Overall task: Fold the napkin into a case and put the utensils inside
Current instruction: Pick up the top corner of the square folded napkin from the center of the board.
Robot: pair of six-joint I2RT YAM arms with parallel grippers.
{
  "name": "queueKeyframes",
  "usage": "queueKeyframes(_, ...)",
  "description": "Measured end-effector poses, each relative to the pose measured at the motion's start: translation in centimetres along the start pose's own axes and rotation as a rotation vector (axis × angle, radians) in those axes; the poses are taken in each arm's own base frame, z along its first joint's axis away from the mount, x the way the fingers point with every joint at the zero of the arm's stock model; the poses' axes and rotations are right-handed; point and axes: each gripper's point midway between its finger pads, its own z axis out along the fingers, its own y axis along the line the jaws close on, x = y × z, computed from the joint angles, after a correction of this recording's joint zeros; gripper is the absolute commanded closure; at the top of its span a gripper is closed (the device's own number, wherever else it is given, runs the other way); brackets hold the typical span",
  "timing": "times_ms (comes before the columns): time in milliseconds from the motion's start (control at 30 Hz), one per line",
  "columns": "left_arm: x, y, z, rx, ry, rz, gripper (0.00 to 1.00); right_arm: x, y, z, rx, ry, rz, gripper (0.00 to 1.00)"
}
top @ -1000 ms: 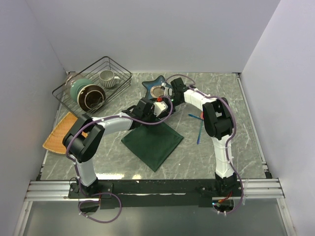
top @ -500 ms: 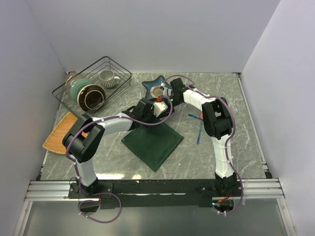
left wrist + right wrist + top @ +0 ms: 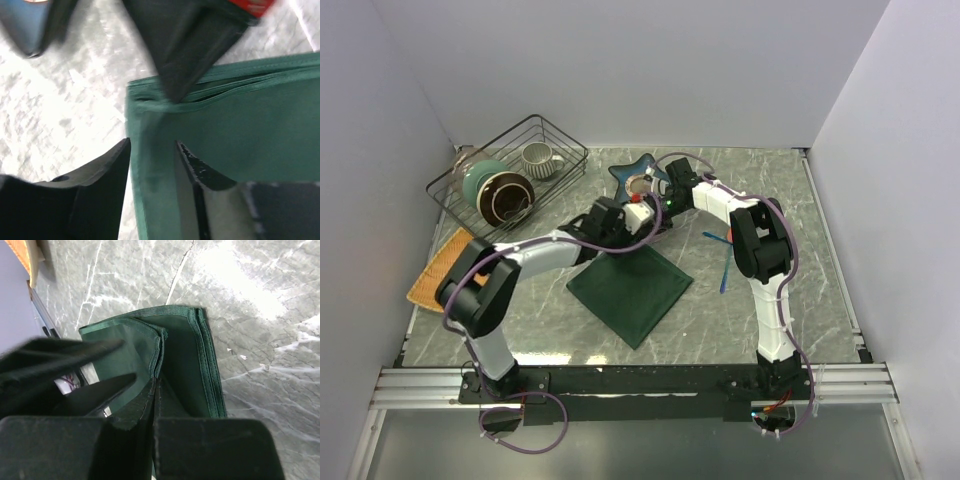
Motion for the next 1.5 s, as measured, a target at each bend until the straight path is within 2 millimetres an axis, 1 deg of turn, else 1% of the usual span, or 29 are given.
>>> queueKeyframes(33, -0.2, 0.4, -0.5, 0.005, -0.012, -0.027, 0.52, 0.0, 0.0, 0.0, -0.002, 0.0, -0.004, 1.0)
queueKeyframes(100, -0.6, 1.9, -1.6, -0.001, -0.041, -0.092, 0.51, 0.0, 0.0, 0.0, -0.005, 0.0, -0.013, 1.0)
queueKeyframes(167, -1.1, 4.3, -3.4, -0.013, -0.085, -0.184, 0.5, 0.0, 0.1, 0.0, -0.011, 0.002, -0.024, 1.0)
queueKeyframes(300, -1.2, 9.6, -7.7, -0.074, -0.181, -0.366, 0.49, 0.2, 0.1, 0.1, -0.02, 0.008, -0.061, 1.0)
queueKeyframes(333, -1.2, 10.4, -8.4, -0.087, -0.195, -0.388, 0.49, 0.4, 0.2, 0.1, -0.021, 0.012, -0.072, 1.0)
queueKeyframes(433, -1.1, 11.9, -9.9, -0.097, -0.226, -0.454, 0.48, 1.3, 0.8, 0.3, -0.024, 0.037, -0.13, 1.0)
queueKeyframes(533, 0.1, 12.5, -10.3, -0.09, -0.209, -0.508, 0.48, 2.8, 2.0, 0.6, -0.021, 0.073, -0.225, 1.0)
queueKeyframes(633, 1.8, 12.7, -10.4, -0.084, -0.174, -0.554, 0.47, 4.4, 3.3, 0.8, -0.005, 0.107, -0.34, 1.0)
queueKeyframes(733, 2.6, 12.4, -10.4, -0.069, -0.152, -0.573, 0.47, 5.9, 4.1, 1.0, 0.009, 0.142, -0.443, 1.0)
queueKeyframes(833, 2.7, 12.0, -10.4, -0.052, -0.145, -0.575, 0.47, 6.5, 4.0, 0.9, 0.031, 0.164, -0.501, 1.0)
queueKeyframes(1000, 3.0, 11.4, -10.0, -0.02, -0.134, -0.577, 0.48, 6.2, 3.0, 0.4, 0.078, 0.163, -0.532, 1.0)
queueKeyframes(1067, 3.1, 10.9, -9.8, 0.011, -0.129, -0.575, 0.48, 5.6, 2.8, 0.0, 0.089, 0.148, -0.514, 1.0)
queueKeyframes(1133, 3.1, 10.4, -9.7, 0.045, -0.132, -0.546, 0.48, 4.5, 2.6, -0.7, 0.099, 0.119, -0.493, 1.0)
queueKeyframes(1233, 3.3, 9.5, -9.7, 0.094, -0.146, -0.475, 0.48, 1.7, 2.3, -1.9, 0.119, 0.045, -0.478, 1.0)
queueKeyframes(1333, 4.1, 8.2, -9.8, 0.144, -0.152, -0.39, 0.47, -0.4, 1.8, -2.7, 0.144, -0.007, -0.474, 1.0)
queueKeyframes(1433, 4.4, 7.1, -9.9, 0.201, -0.167, -0.288, 0.45, -1.6, 1.3, -2.3, 0.151, -0.019, -0.47, 1.0)
queueKeyframes(1500, 4.2, 6.5, -9.8, 0.233, -0.185, -0.196, 0.45, -1.6, 0.7, -1.4, 0.154, -0.007, -0.455, 1.0)
